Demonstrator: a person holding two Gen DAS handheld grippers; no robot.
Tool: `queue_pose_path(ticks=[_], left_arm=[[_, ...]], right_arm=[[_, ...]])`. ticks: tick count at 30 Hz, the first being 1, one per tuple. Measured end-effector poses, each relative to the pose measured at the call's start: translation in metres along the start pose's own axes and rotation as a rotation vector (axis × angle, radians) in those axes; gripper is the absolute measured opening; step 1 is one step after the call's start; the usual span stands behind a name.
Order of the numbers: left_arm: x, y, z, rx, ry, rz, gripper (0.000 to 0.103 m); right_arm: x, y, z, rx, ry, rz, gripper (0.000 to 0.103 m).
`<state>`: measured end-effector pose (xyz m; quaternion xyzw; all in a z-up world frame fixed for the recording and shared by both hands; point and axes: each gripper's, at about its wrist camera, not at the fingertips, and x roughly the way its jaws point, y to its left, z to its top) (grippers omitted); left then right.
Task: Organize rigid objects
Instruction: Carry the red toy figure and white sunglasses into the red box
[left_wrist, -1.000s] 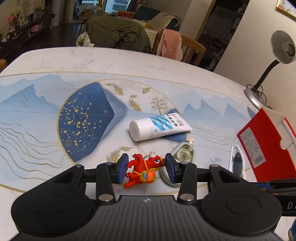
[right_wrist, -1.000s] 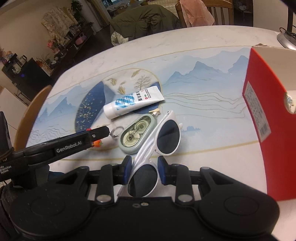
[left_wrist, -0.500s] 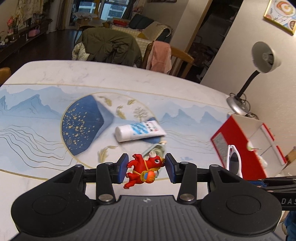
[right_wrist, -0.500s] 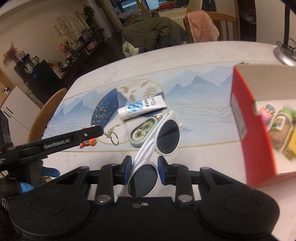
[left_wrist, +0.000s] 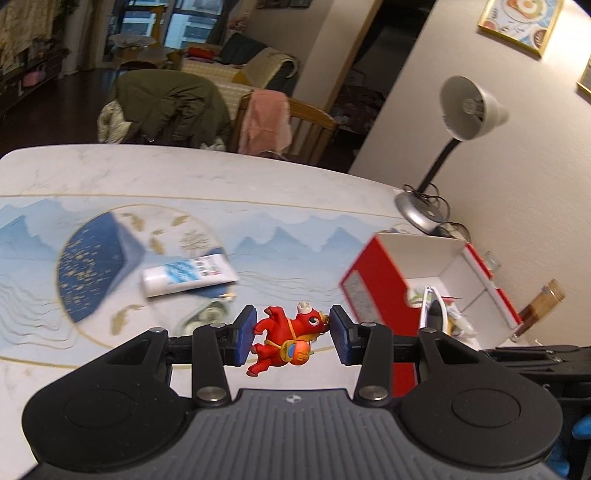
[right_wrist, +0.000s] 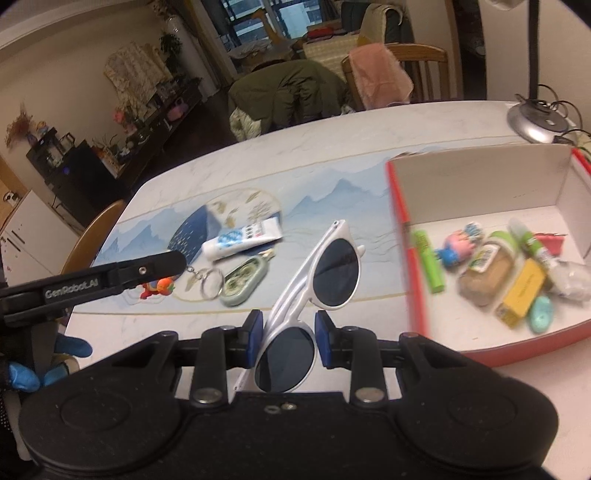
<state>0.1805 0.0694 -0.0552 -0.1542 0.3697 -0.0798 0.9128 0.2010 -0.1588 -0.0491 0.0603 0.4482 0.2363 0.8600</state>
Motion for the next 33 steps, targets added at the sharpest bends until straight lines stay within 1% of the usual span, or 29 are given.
queue_pose_path(ticks=[11, 21, 25, 33], left_arm=[[0.035, -0.082, 0.01, 0.076, 0.011, -0.037, 0.042], [0.073, -0.152, 0.013, 0.149, 0.042, -0.055, 0.042], [0.093, -0.174, 0.012, 0.17, 0.07, -0.059, 0.042], [0.13, -0.205, 0.008, 0.229, 0.113, -0.027, 0.042]], right_arm=[[-0.027, -0.075, 0.013, 0.041, -0.05, -0.023, 0.029], [-0.053, -0.147, 0.022, 0.066, -0.085, -0.073, 0.029], [-0.055, -0.172, 0.025, 0.077, -0.083, -0.093, 0.029], [-0.047, -0.213, 0.034, 0.068, -0.055, -0.123, 0.03]])
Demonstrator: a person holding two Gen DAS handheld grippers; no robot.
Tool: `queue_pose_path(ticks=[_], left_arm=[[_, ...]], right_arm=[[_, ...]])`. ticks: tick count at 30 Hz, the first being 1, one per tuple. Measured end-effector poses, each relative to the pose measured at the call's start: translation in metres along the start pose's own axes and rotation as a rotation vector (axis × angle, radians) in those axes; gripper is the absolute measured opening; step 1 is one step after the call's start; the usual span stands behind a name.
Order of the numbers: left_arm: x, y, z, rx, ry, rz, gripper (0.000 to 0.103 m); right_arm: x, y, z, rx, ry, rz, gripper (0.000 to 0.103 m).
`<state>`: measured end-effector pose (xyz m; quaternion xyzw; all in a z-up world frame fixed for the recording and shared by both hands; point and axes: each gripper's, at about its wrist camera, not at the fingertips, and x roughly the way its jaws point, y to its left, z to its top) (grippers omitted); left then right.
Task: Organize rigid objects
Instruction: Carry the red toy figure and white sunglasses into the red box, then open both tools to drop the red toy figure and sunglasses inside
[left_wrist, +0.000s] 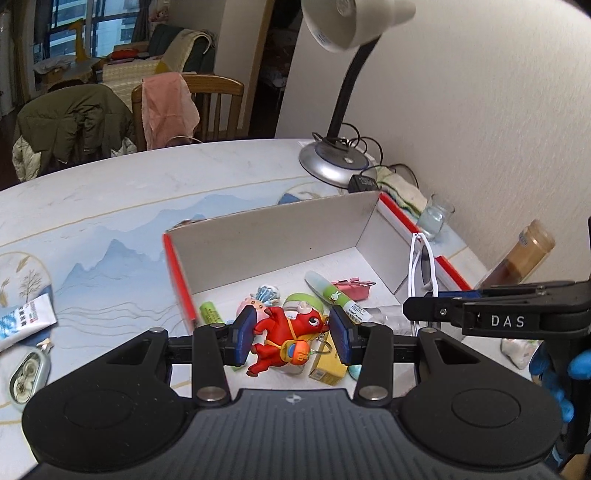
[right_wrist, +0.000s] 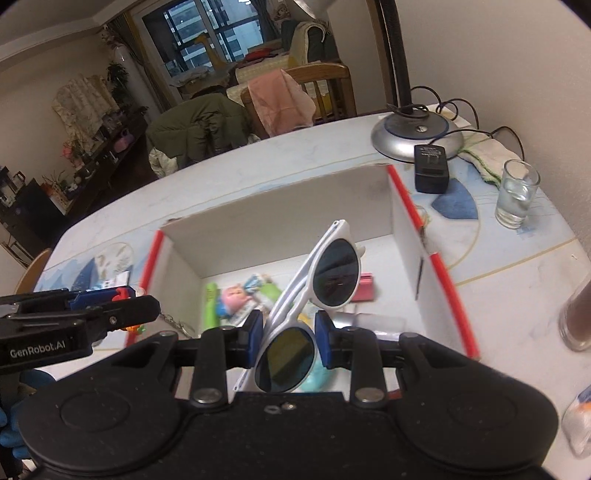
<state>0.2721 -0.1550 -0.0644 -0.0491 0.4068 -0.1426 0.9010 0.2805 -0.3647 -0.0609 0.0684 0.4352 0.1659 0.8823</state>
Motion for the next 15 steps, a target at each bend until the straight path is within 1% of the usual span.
queue_pose_path(ticks=[4, 10, 15], left_arm=[[0.017, -0.006, 0.007, 0.017, 0.013, 0.028, 0.042], [0.044, -0.007, 0.022, 0.027, 0.025, 0.081, 0.042], [0.068, -0.01, 0.031, 0.056, 0.048, 0.121, 0.042]], right_arm=[[0.011, -0.011, 0.008, -0.016, 0.033, 0.007, 0.03], [0.032, -0.017, 0.021, -0.091, 0.065, -0.008, 0.03], [0.049, -0.018, 0.029, -0.167, 0.099, -0.02, 0.03]])
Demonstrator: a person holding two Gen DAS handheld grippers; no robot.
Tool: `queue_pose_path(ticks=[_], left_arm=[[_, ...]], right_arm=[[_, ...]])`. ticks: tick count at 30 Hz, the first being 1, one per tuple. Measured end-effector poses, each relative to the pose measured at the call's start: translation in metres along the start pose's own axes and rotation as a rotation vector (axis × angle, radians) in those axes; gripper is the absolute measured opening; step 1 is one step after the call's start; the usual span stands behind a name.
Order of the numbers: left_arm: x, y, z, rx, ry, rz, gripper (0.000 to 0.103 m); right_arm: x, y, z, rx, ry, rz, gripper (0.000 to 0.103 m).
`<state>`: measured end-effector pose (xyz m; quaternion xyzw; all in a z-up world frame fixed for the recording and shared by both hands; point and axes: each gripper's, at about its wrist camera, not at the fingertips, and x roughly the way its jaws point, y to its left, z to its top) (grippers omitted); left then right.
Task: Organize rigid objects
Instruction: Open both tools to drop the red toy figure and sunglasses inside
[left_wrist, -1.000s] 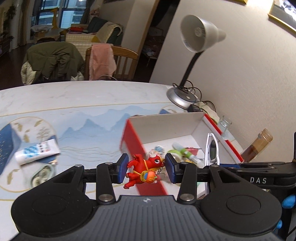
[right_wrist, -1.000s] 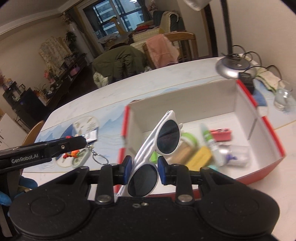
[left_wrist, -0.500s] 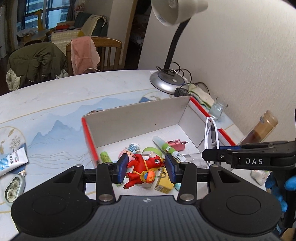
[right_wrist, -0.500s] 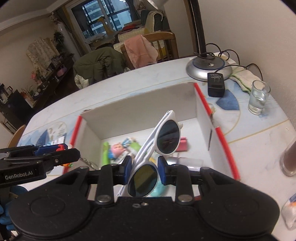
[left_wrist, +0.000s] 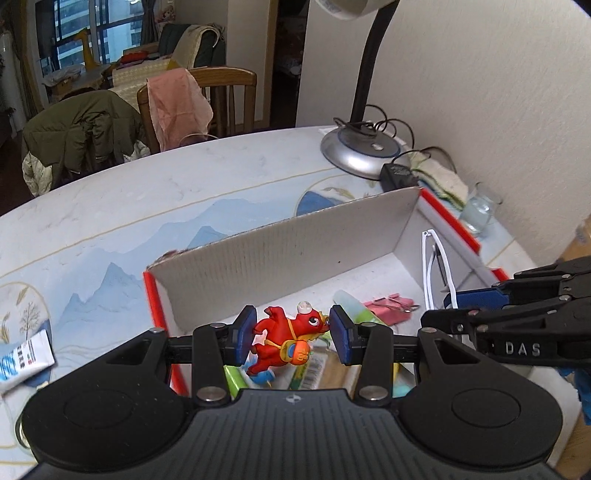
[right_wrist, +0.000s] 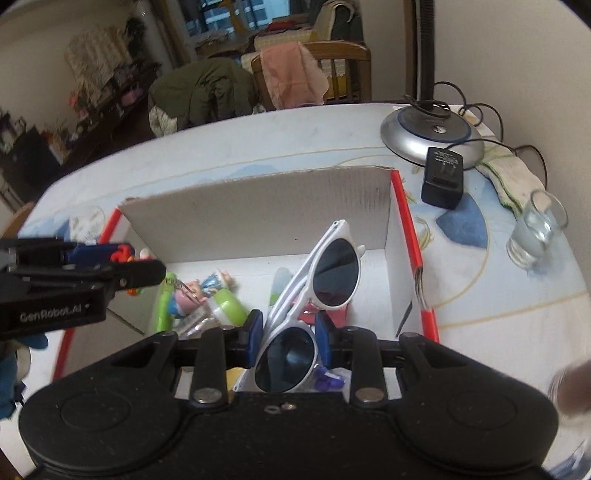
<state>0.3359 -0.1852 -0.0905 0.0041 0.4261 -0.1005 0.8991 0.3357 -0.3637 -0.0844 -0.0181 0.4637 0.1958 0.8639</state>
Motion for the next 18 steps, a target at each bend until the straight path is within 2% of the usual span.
queue_pose_path(ticks=[5, 9, 18], left_arm=[[0.022, -0.005, 0.004, 0.027, 0.038, 0.03, 0.042], [0.037, -0.008, 0.004, 0.033, 0.073, 0.048, 0.042], [0.058, -0.007, 0.0, 0.02, 0.156, 0.053, 0.042]], right_arm=[[0.013, -0.002, 0.005, -0.044, 0.029, 0.012, 0.029], [0.021, -0.002, 0.006, -0.075, 0.05, 0.01, 0.024], [0.025, -0.009, 0.002, -0.072, 0.064, 0.034, 0.024]])
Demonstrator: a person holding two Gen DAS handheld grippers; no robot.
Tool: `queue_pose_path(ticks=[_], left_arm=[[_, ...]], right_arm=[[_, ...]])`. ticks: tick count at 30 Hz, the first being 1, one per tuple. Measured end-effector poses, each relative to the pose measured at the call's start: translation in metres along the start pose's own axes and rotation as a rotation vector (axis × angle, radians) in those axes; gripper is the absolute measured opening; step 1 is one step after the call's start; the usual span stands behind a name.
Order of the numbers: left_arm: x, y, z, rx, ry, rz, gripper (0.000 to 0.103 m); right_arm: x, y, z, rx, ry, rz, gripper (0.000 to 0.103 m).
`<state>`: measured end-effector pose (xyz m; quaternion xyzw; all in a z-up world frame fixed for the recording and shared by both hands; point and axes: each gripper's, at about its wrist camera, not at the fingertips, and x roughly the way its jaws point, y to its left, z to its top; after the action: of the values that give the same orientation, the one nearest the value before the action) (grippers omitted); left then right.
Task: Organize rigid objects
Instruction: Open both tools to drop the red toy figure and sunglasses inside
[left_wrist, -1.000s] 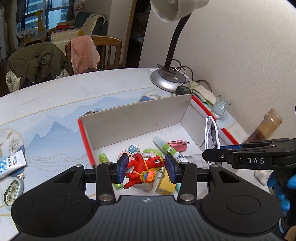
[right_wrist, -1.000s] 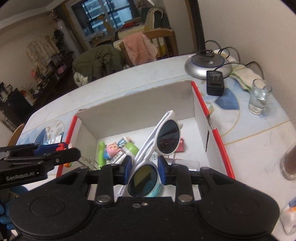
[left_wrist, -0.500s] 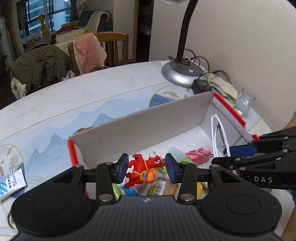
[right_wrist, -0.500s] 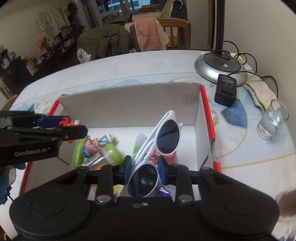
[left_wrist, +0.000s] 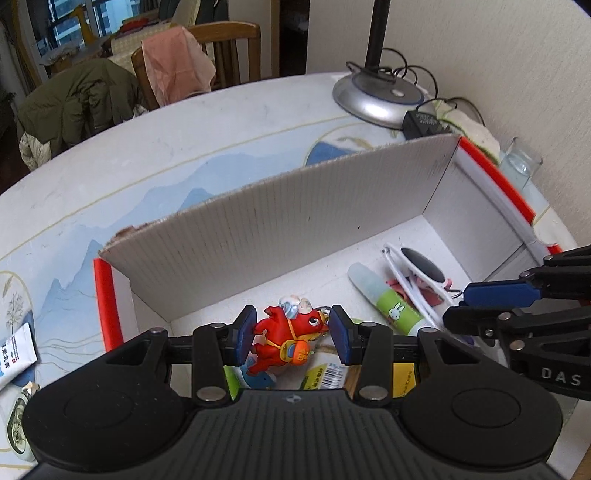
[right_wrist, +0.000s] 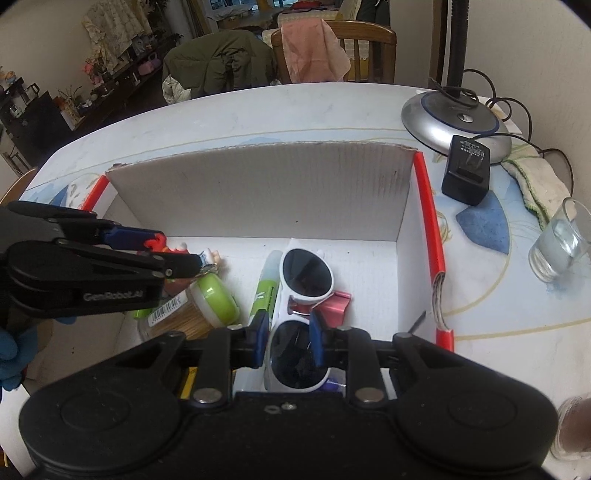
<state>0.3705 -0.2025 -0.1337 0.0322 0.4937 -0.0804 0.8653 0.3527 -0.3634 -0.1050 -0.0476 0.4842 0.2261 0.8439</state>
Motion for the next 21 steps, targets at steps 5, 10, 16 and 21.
queue_pose_path(ticks=[5, 10, 16, 21], left_arm=[[0.007, -0.002, -0.003, 0.001, 0.036, 0.006, 0.042], [0.008, -0.003, -0.003, 0.004, 0.048, 0.012, 0.042], [0.003, -0.003, -0.004, 0.0, 0.047, 0.01, 0.043], [-0.006, -0.006, -0.008, 0.0, 0.035, -0.004, 0.043]], right_arm=[[-0.001, -0.002, -0.001, 0.011, -0.005, 0.004, 0.024], [-0.005, -0.002, -0.003, 0.017, -0.009, 0.005, 0.025], [-0.011, 0.001, -0.006, 0.014, -0.012, 0.004, 0.029], [-0.018, 0.002, -0.009, 0.021, -0.025, -0.001, 0.033]])
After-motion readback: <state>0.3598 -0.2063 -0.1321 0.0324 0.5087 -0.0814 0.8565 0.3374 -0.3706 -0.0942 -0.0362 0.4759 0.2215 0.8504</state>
